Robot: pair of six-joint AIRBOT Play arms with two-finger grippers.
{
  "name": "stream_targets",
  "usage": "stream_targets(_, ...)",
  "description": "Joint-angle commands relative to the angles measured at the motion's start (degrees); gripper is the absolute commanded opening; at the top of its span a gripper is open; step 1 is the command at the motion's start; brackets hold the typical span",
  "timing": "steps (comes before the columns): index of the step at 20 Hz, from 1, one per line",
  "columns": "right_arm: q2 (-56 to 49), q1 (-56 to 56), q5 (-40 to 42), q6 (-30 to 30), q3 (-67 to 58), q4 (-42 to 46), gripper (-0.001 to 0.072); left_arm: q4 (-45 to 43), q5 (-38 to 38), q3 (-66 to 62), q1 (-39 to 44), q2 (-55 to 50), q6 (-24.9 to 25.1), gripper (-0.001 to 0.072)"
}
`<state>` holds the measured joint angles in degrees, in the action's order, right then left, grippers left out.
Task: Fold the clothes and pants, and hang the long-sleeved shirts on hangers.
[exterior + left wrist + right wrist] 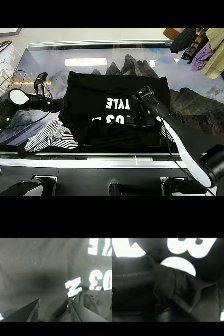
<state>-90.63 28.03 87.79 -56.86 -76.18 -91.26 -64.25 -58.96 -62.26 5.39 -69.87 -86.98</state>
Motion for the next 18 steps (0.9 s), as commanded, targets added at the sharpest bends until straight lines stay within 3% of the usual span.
stream_targets(1,1.5,0.1,2.5,-0.8,0.0,-0.2,0.0042,-0.8,0.1,0.0,-0.1,0.0,0.0,0.0421)
stream_targets(7,15.5,0.1,1.8,0.5,0.0,1.0,0.0041,-1.0,-0.1,-0.1,-2.9,0.6,-0.5,0.0421)
stream_targets(11,24.7,0.1,-0.4,0.9,0.0,0.9,0.0041,-0.9,-0.4,-0.1,-15.0,3.1,-4.5,0.0422)
stream_targets(18,24.8,0.1,-4.6,-3.9,0.0,-0.6,0.0042,-1.0,-2.0,-0.1,-37.2,3.3,-2.3,0.0423)
